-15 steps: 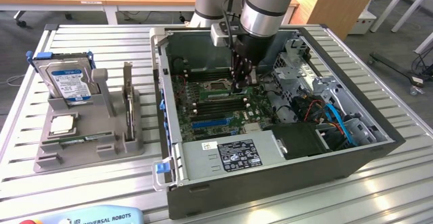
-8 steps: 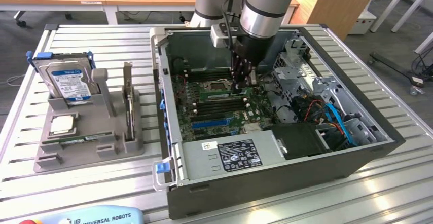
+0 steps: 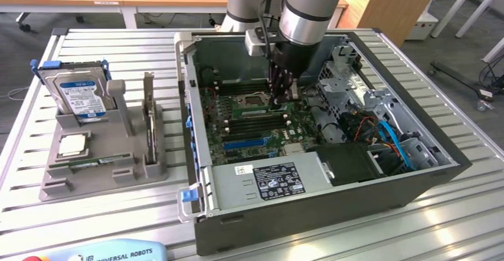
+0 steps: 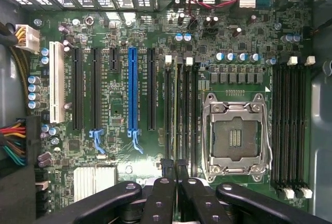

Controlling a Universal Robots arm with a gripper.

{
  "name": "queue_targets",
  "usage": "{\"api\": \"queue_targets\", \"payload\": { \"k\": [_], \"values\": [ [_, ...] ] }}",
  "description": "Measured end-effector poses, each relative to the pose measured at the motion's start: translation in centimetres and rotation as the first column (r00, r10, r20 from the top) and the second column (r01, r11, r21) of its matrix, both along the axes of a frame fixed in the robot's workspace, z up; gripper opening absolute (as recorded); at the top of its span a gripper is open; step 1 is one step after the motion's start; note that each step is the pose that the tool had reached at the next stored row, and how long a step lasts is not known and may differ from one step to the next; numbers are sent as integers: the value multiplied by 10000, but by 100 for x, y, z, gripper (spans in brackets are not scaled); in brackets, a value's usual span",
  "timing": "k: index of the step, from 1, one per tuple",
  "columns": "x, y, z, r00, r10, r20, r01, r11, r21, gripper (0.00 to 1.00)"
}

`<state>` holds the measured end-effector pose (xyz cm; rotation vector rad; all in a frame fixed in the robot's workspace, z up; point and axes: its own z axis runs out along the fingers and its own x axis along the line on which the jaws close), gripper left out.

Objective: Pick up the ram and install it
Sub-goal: 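Insert the ram into the slot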

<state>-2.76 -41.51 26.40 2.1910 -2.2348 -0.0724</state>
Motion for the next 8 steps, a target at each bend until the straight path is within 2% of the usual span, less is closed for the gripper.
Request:
{"api": "queue_targets", "payload": {
  "k": [8],
  "values": [
    [0, 0, -48, 10000, 0, 1, 0, 10000, 0, 12]
  ]
}}
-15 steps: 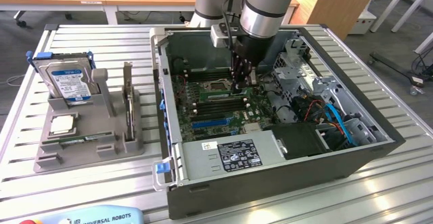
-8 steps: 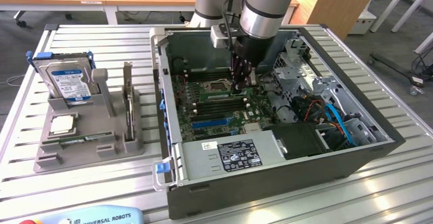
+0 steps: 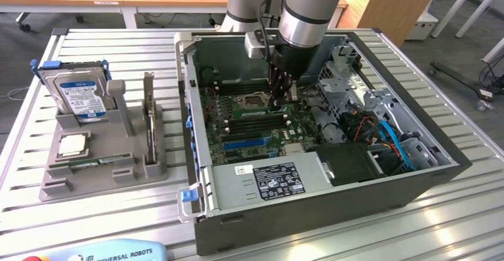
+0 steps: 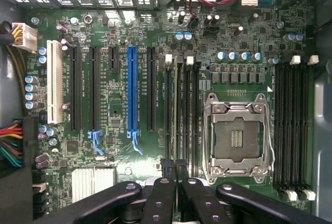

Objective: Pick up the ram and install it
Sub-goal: 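Insert the ram into the slot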

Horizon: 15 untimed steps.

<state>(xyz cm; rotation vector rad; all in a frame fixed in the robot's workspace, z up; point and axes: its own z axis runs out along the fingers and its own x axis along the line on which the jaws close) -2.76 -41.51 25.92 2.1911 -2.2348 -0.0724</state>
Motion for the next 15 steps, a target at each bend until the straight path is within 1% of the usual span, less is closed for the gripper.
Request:
{"api": "queue_targets", "payload": {
  "k": [6, 15],
  "values": [
    [0, 0, -36, 10000, 0, 0, 0, 10000, 0, 12],
    [0, -5, -55, 10000, -1, 0, 1, 10000, -1, 12]
  ]
}}
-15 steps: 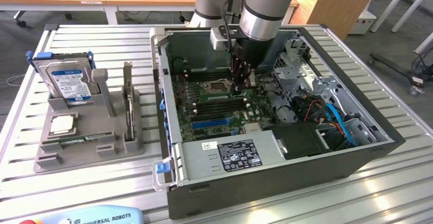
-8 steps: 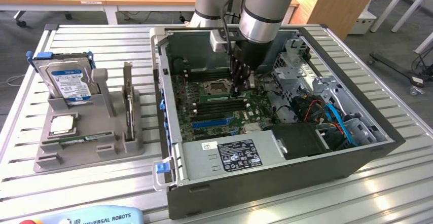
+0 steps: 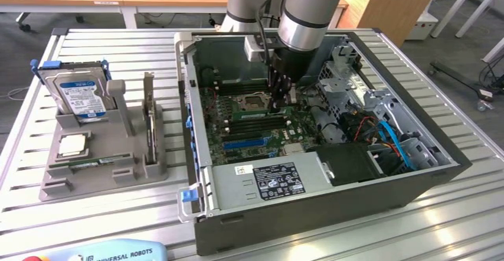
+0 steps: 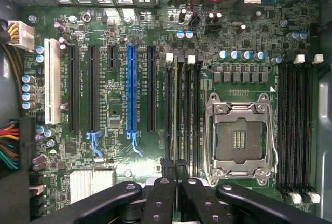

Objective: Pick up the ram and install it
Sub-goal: 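Insert the ram into the slot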

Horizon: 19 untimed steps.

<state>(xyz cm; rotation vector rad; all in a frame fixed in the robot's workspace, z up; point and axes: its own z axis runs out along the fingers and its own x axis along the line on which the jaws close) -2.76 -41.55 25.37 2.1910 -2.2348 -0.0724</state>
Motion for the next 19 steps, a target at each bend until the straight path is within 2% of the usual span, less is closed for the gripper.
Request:
{"api": "queue_targets", "payload": {
  "k": [5, 7, 11, 19],
  "values": [
    [0, -1, -5, 10000, 0, 1, 0, 10000, 2, 12],
    [1, -13, -5, 10000, 3, 1, -3, 10000, 27, 12],
    [0, -23, -5, 10000, 0, 1, 0, 10000, 38, 12],
    [0, -36, -19, 10000, 0, 0, 0, 10000, 41, 12]
  ]
}}
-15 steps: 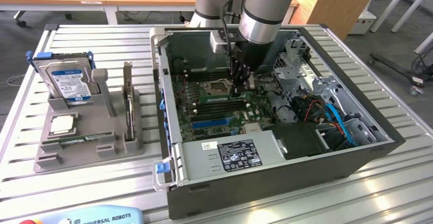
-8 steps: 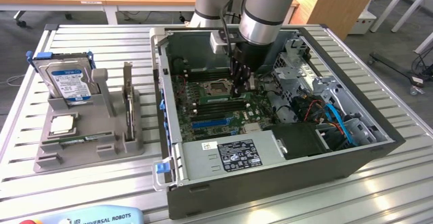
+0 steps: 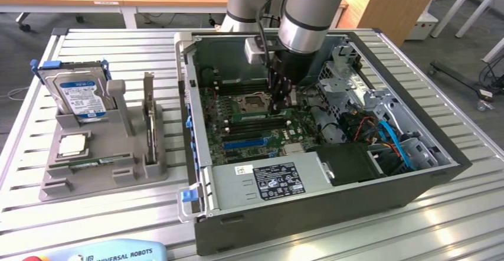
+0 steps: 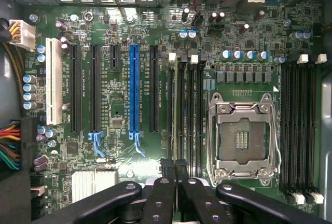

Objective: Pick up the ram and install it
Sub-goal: 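Insert the ram into the slot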

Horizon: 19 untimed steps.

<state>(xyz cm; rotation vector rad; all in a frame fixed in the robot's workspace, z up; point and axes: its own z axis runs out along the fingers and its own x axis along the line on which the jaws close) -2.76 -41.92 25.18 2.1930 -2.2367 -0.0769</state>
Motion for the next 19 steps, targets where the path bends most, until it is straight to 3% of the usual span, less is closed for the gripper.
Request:
{"api": "queue_targets", "payload": {
  "k": [19],
  "values": [
    [0, 0, -70, 10000, 0, -1, 0, 10000, -1, 12]
  ]
}}
